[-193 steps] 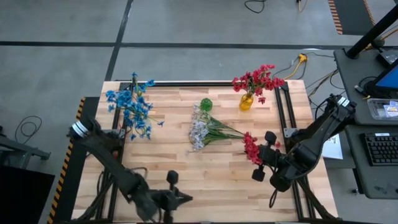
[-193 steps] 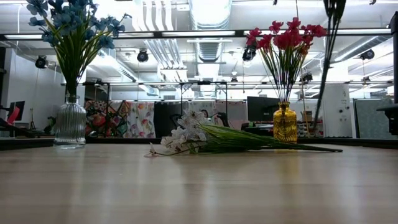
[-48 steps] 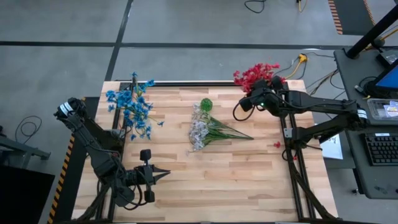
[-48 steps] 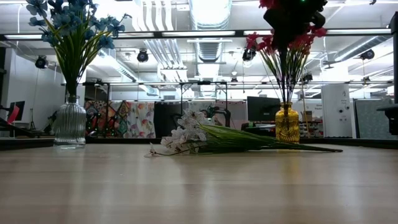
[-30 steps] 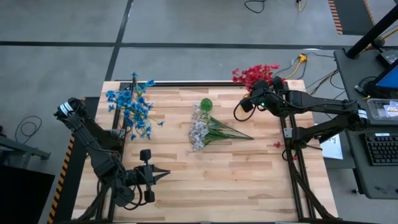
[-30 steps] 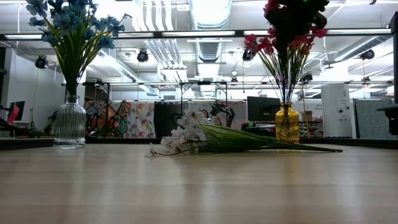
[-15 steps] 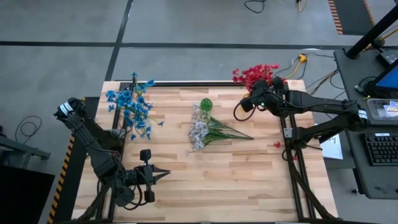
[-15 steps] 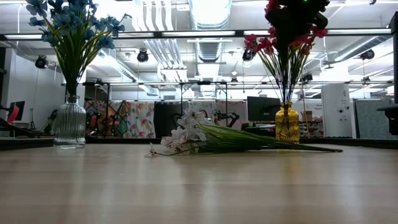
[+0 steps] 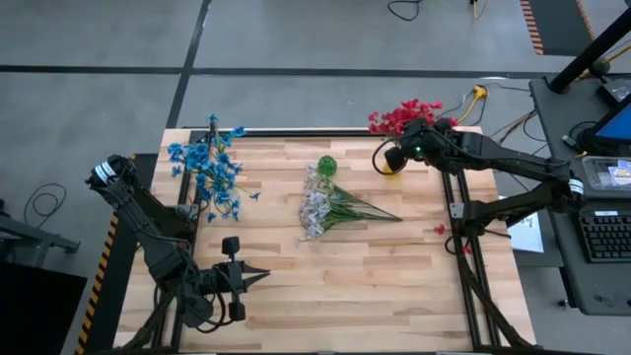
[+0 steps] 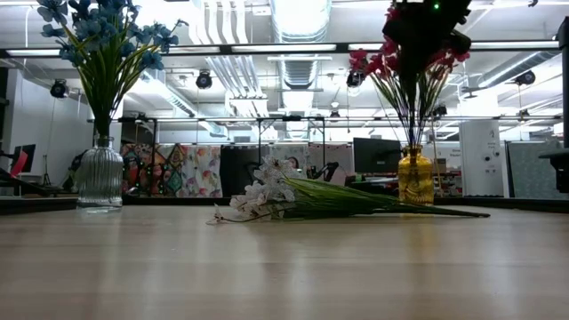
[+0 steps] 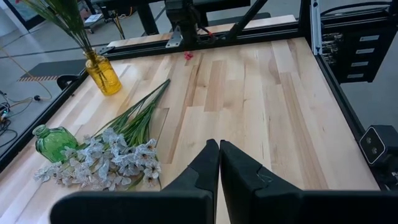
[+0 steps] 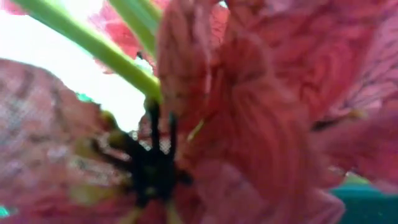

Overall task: Sort flowers into vase by color
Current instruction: Put the red flowers into the yellow vase

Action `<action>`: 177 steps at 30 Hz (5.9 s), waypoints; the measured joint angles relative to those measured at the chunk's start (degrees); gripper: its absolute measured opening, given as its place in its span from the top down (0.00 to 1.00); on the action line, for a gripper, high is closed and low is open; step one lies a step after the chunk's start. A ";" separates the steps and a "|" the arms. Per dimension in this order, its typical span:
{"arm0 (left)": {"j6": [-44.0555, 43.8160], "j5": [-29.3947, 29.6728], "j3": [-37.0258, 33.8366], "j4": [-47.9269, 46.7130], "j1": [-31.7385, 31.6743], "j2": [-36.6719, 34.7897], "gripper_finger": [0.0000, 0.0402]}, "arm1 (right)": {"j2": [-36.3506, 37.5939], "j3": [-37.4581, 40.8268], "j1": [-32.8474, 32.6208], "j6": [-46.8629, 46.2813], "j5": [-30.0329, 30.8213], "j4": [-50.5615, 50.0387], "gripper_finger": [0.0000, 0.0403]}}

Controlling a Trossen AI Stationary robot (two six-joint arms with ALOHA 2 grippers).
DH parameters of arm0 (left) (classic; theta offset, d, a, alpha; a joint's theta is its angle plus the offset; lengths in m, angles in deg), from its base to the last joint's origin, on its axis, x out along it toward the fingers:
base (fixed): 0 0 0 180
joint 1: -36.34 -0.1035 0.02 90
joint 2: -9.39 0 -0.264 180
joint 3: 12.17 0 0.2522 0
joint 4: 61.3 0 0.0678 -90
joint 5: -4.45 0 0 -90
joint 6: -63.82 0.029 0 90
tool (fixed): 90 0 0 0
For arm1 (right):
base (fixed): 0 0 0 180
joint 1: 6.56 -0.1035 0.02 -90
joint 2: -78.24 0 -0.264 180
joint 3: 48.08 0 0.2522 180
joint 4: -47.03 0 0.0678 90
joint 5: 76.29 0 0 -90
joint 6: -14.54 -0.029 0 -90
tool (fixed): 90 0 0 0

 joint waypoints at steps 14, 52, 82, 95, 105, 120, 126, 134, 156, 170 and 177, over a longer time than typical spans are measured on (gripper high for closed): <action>0.02 -0.01 0.00 -0.01 0.00 0.00 1.00 | -0.15 0.17 0.44 0.35 -0.23 -0.56 0.93; 0.04 0.01 0.00 -0.01 0.00 0.00 1.00 | -0.16 4.77 0.44 -0.02 -0.24 0.33 0.93; 0.04 0.01 0.00 -0.01 0.00 0.00 1.00 | -0.11 9.53 0.42 -0.05 0.04 4.94 0.93; 0.03 -0.01 0.00 0.01 0.00 0.00 1.00 | -0.11 9.67 0.42 -0.13 -0.21 4.87 0.93; -0.07 0.00 0.00 0.19 0.00 0.00 1.00 | -0.11 10.27 0.42 -0.23 -0.24 5.07 0.93; -0.09 0.01 0.00 0.45 0.00 0.00 1.00 | -0.13 10.42 0.44 0.29 -0.26 5.70 0.93; -0.11 -0.01 0.00 0.45 -0.02 0.00 1.00 | 0.07 10.33 0.44 0.69 -0.94 5.19 0.82; -0.11 0.00 0.00 0.43 -0.01 0.00 1.00 | 2.62 10.33 0.44 -0.63 -0.85 4.26 0.58; -0.13 0.01 0.00 0.78 -0.01 0.00 1.00 | 8.41 10.20 0.40 -6.19 -10.11 -1.74 0.42; -0.15 0.01 0.00 0.93 -0.01 0.00 1.00 | 9.11 6.04 -1.65 -13.66 -14.16 -13.73 0.41; -0.15 0.01 0.00 1.18 -0.02 0.02 1.00 | 8.87 3.60 -3.77 -12.83 -14.15 -14.02 0.41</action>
